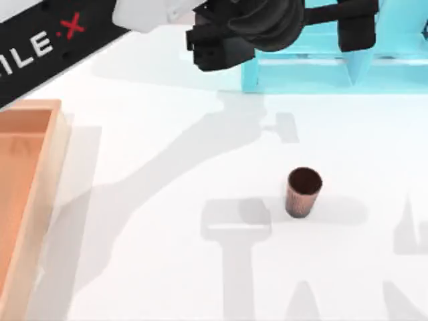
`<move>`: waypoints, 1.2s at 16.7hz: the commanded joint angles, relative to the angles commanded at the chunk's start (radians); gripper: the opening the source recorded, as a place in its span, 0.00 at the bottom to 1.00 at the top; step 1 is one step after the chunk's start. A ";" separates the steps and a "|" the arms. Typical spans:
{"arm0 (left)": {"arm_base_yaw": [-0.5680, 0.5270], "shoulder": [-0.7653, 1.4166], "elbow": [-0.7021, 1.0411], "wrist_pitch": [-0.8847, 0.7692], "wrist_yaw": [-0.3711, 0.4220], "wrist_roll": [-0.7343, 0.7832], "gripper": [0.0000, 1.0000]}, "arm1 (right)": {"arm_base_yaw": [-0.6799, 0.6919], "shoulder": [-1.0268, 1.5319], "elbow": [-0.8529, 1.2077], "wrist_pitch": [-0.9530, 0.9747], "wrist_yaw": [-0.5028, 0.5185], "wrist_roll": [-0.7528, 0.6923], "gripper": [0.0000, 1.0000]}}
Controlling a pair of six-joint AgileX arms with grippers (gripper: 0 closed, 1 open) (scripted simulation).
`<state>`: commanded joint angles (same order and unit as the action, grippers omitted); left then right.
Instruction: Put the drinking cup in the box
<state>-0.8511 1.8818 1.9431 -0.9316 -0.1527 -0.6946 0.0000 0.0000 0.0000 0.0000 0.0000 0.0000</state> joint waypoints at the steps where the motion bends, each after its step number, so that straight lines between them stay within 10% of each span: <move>1: -0.030 0.084 0.076 -0.063 -0.008 -0.032 1.00 | 0.000 0.000 0.000 0.000 0.000 0.000 1.00; 10: -0.171 0.580 0.604 -0.494 -0.077 -0.248 1.00 | 0.000 0.000 0.000 0.000 0.000 0.000 1.00; 20: -0.176 0.645 0.672 -0.561 -0.089 -0.281 1.00 | 0.000 0.000 0.000 0.000 0.000 0.000 1.00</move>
<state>-1.0268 2.5267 2.6148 -1.4929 -0.2419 -0.9754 0.0000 0.0000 0.0000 0.0000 0.0000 0.0000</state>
